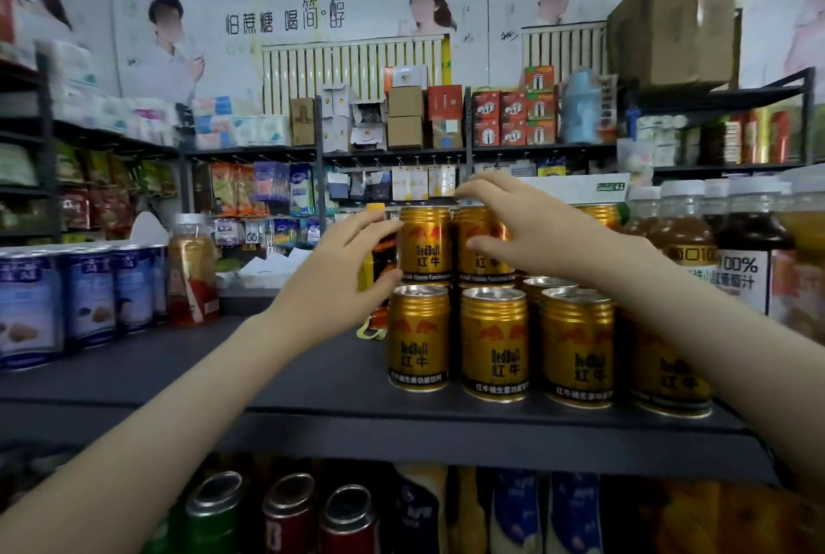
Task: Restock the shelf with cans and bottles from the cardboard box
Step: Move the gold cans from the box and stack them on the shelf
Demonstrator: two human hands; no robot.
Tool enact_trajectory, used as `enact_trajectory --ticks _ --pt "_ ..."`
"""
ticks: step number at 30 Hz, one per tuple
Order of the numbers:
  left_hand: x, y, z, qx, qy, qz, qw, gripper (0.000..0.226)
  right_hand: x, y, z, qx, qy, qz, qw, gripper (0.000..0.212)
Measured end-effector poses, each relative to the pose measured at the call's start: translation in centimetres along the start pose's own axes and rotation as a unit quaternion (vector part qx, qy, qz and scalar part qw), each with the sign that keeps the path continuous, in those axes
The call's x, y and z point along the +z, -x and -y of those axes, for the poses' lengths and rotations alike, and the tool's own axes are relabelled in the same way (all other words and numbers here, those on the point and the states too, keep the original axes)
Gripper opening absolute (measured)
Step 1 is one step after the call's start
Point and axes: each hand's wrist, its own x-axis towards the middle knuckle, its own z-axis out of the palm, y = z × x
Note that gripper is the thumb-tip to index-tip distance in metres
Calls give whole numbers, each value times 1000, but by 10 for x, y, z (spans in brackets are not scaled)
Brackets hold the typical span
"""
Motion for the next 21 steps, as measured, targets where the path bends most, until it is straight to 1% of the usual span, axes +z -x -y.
enact_trajectory --ticks 2,5,8,11,14,17,19,21 --pt "-7 19 -2 -24 -2 -13 1000 54 0 2 19 3 -3 -43 999 50" --pt "-22 49 -2 -60 -3 -44 997 41 5 4 56 -23 -19 -80 996 48" --pt "-44 87 0 -113 -9 -48 992 39 12 6 103 -67 -58 -85 992 47" --pt "-73 141 5 -155 -17 -41 987 38 27 13 161 -107 -134 -75 982 46" --pt "-105 212 10 -216 -43 -23 975 41 60 26 231 -138 -225 -31 964 44" --pt "-138 302 14 -286 -73 19 955 44 107 45 313 -154 -310 31 938 43" --pt "-162 369 14 -352 -90 57 930 46 143 62 371 -156 -348 76 921 43" --pt "-189 439 11 -426 -107 98 893 50 178 80 430 -162 -377 142 901 46"
